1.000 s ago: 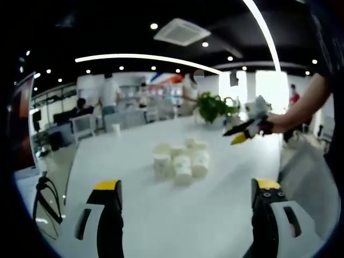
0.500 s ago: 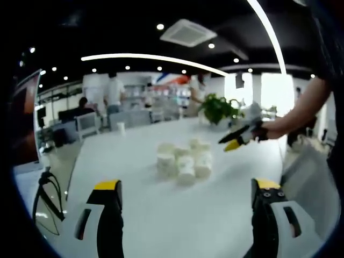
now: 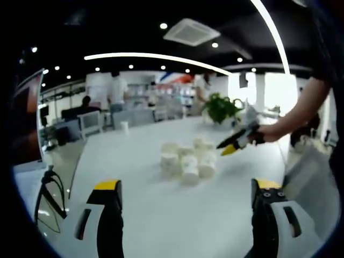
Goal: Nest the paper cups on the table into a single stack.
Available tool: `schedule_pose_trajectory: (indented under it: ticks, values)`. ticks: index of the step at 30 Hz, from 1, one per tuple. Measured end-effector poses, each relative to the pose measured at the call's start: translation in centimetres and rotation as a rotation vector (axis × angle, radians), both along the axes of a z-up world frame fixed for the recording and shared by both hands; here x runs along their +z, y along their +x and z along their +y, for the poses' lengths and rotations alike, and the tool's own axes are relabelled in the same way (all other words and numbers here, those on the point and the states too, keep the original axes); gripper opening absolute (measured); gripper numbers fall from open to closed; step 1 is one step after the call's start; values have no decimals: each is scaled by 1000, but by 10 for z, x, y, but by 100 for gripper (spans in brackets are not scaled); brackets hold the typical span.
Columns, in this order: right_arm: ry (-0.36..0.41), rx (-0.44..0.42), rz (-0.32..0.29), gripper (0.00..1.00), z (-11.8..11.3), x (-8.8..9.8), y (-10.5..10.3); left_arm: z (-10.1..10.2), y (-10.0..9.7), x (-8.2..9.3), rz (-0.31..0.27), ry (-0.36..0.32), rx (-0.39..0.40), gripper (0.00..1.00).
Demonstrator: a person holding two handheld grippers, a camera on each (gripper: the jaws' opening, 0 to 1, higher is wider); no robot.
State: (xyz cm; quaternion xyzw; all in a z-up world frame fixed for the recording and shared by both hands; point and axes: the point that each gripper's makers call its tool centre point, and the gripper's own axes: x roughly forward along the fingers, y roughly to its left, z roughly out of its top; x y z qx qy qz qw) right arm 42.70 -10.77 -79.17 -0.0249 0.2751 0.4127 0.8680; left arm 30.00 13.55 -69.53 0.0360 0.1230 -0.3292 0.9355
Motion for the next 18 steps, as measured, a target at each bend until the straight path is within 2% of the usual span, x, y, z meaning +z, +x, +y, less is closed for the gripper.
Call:
schedule_pose_trajectory:
  ticks: [6,10,18]
  values:
    - [23,11,24,48,4,-5,1,3,-2,-1,8,9,5,100]
    - [27,23,41,45,6,-10,3,3,-3,1,7,-9,14,100]
    - [68,33,70,38,9,-11,7,1,-6,-2,19,1,18,100]
